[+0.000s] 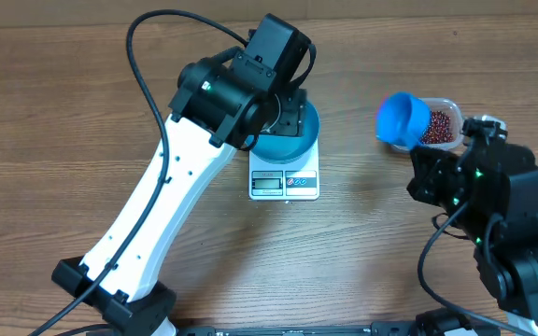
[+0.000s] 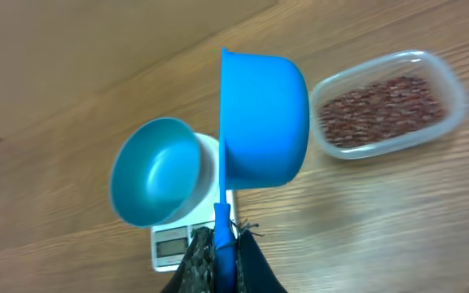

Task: Scoop item into bowl and weigh 150g on scale
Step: 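Grasp the scoop with the right gripper, release left, carry toward beans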

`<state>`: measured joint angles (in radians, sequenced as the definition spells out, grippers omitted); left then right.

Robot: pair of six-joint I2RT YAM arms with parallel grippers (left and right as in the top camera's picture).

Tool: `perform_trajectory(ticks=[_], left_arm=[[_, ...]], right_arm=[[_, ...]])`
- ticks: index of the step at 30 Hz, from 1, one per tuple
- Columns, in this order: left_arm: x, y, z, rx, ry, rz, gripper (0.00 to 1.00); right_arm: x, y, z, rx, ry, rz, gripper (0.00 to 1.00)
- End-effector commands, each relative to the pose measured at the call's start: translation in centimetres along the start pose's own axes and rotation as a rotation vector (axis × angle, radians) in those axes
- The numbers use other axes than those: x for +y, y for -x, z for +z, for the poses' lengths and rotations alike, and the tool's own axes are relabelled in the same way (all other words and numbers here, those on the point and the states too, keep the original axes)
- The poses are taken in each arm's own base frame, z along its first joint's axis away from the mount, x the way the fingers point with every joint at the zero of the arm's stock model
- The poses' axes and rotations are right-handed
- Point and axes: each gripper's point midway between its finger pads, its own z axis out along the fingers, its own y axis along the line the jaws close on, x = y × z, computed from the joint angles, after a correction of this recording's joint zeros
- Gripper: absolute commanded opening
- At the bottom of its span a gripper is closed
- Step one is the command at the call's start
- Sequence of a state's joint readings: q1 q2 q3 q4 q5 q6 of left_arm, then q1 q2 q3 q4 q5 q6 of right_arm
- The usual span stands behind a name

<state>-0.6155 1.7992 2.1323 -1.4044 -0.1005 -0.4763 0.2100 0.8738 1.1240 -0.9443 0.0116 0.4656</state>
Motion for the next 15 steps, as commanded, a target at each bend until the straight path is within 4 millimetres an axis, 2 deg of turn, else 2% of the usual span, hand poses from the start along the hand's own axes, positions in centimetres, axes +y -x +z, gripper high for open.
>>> perform_trajectory(ticks=[1, 5, 8, 15], left_arm=[[0.0, -1.2, 0.9, 0.058, 0.007, 0.015, 0.05], [1.0, -3.4, 1.5, 0.145, 0.053, -0.010, 0.04], [1.2, -5.1, 2.8, 0.202, 0.078, -0.023, 0.05], [-1.9, -9.2, 6.3, 0.228, 0.112, 0.122, 0.04]], right_arm=[[-1.0, 0.9, -0.9, -0.041, -0.059, -0.026, 0.04], [-2.2, 1.0, -1.0, -0.038, -0.098, -0.002, 0.04], [-3.5, 1.2, -1.1, -0.040, -0.141, 0.025, 0.04], [-5.1, 0.9, -0.7, 0.002, -0.173, 0.001, 0.04]])
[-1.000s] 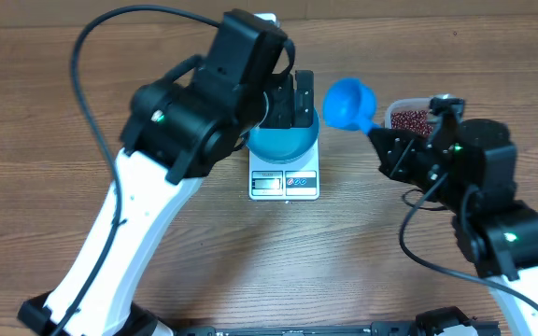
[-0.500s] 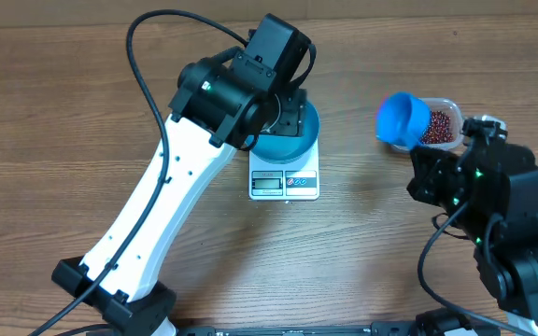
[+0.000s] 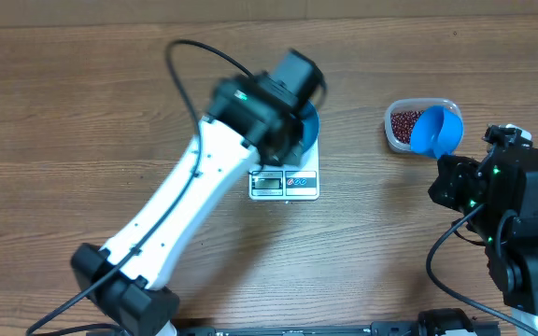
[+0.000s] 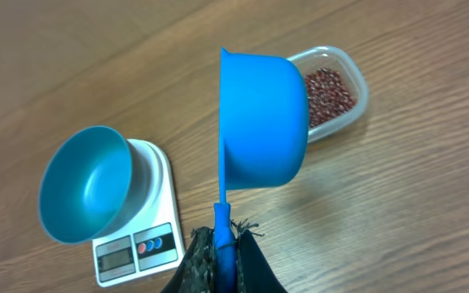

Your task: Scoop item into bowl and weigh 150g on scale

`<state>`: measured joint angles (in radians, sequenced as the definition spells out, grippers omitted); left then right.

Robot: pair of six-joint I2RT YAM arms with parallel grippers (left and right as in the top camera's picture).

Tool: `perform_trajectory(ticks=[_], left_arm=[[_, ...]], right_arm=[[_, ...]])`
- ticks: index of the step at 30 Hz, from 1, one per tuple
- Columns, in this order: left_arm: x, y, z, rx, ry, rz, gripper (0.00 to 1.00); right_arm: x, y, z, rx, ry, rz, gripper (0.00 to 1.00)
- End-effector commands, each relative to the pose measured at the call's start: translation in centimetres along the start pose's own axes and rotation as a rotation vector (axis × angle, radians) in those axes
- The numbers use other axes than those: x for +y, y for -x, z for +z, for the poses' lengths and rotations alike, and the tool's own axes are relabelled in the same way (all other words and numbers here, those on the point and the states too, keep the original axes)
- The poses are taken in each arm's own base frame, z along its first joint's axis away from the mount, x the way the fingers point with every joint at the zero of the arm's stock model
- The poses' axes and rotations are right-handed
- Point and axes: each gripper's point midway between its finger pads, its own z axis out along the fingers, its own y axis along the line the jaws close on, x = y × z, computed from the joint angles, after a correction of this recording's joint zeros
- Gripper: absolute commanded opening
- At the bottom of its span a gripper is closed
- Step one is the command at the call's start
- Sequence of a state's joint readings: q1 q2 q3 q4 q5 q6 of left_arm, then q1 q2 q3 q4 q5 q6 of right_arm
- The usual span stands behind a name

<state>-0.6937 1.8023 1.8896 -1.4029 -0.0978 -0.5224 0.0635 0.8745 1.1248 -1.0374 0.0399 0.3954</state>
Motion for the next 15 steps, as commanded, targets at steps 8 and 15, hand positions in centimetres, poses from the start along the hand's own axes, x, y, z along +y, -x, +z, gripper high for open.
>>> perform_trajectory(ticks=[8, 15], left_arm=[[-2.5, -4.6, 5.3, 0.032, 0.104, 0.161, 0.04], [-0.9, -3.6, 9.4, -0.006, 0.106, 0.141, 0.04]], right_arm=[[-0.9, 0.5, 2.2, 0.082, 0.003, -0.020, 0.04], [-0.7, 0.6, 4.1, 0.118, 0.009, -0.024, 0.04]])
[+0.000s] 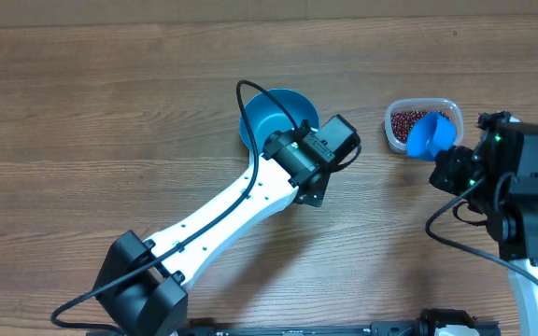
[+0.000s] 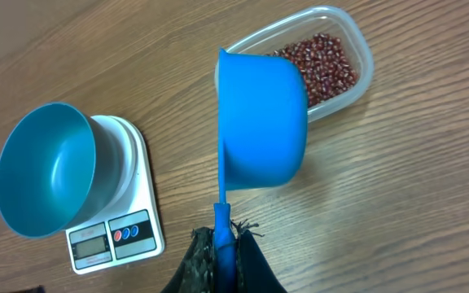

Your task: Scoop item into bowl and weigh 150g on scale

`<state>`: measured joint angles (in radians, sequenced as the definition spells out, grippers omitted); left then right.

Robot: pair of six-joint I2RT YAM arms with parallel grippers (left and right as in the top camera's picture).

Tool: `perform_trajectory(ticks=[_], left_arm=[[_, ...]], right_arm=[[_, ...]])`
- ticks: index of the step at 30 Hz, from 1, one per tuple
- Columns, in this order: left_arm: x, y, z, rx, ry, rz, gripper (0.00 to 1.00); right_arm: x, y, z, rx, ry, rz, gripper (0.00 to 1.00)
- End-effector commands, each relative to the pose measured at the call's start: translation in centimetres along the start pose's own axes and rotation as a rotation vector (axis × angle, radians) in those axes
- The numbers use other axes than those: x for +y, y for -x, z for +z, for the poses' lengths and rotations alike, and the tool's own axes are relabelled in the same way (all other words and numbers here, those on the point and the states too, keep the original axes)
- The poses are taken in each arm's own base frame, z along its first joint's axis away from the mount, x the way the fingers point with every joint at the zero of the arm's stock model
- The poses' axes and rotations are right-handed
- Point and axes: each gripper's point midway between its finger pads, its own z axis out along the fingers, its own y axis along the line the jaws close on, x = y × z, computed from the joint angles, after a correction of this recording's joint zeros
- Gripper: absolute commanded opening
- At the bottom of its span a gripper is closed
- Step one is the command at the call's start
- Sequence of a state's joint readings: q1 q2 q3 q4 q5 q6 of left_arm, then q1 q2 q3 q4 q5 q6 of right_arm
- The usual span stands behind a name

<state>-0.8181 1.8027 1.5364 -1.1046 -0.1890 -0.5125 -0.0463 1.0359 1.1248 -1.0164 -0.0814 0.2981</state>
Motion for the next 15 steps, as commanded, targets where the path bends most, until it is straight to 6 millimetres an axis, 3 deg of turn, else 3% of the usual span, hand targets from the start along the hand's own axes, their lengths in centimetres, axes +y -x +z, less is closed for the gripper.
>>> perform_trajectory(ticks=[1, 5, 15], left_arm=[[1.5, 0.3, 1.6, -0.011, 0.027, 0.006, 0.04], [2.2, 1.4, 3.2, -0.053, 0.016, 0.053, 0.04], [2.2, 0.2, 4.6, -0.029, 0.022, 0.228, 0.04]], right_arm=[[0.5, 1.2, -0.3, -0.030, 0.023, -0.013, 0.04], [0.3, 2.8, -0.2, -0.085, 0.024, 0.002, 0.04], [0.0, 3.9, -0.3, -0.128, 0.026, 0.010, 0.04]])
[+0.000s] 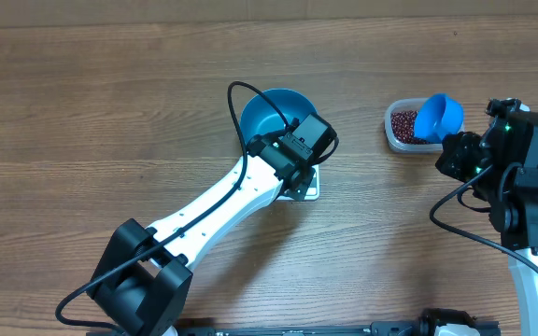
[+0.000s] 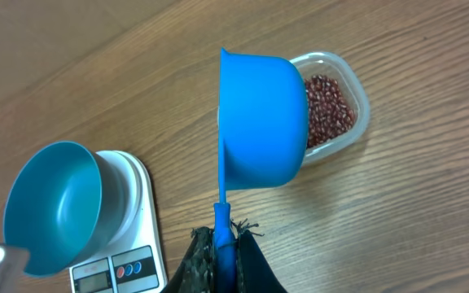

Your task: Scoop item into bowl and weigh 150g on scale

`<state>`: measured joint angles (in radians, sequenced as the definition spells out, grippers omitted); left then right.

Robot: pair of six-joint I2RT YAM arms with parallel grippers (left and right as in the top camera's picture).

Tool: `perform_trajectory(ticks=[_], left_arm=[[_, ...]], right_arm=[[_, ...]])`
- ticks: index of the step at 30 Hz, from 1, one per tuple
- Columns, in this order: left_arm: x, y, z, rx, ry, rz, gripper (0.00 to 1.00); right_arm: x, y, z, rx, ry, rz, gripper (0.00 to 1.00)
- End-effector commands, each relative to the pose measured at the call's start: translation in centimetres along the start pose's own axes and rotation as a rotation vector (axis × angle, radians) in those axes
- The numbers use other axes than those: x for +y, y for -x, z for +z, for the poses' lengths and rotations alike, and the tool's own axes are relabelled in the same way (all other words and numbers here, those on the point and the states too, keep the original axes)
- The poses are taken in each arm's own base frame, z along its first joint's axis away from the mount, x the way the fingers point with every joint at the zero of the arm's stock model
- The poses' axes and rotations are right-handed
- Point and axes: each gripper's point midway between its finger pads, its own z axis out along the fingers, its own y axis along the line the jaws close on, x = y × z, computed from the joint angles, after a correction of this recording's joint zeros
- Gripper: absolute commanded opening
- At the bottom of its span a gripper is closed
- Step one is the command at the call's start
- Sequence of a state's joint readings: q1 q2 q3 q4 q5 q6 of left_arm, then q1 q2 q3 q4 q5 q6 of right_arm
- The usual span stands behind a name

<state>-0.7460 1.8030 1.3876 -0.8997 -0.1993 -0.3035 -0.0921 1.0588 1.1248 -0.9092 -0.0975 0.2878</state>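
A blue scoop hangs over the right end of a clear tub of red beans, its cup turned on its side. My right gripper is shut on the scoop's handle. From overhead the scoop shows no beans inside. The blue bowl stands on the white scale, left of the tub. My left gripper hovers over the scale's front, hiding most of it; its fingers are hidden under the wrist.
The left arm runs diagonally from the front left of the wooden table up to the scale. The right arm's body stands at the right edge, close behind the tub.
The left wrist has shifted a little left, from the scale's right side to over its front. The scoop now sits slightly farther back over the tub's right end, still in my right gripper.
At first my left wrist covered the bowl and the scoop was held just left of the tub. Then the scoop was over the tub's right part while the left arm was swinging. Later the bowl lay uncovered, with the left wrist beside the scale, now over it.
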Motion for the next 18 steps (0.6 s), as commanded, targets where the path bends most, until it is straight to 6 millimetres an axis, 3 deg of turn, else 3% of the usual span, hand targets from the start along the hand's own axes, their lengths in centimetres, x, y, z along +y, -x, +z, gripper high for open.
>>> perform_trajectory(ticks=[1, 18], left_arm=[[-0.1, -0.9, 0.7, 0.021, 0.009, 0.113, 0.04], [-2.1, -0.3, 3.3, -0.078, -0.084, 0.288, 0.04]], right_arm=[[0.3, 1.3, -0.7, -0.043, 0.010, -0.004, 0.04], [0.4, 1.6, -0.7, -0.056, 0.015, -0.006, 0.04]])
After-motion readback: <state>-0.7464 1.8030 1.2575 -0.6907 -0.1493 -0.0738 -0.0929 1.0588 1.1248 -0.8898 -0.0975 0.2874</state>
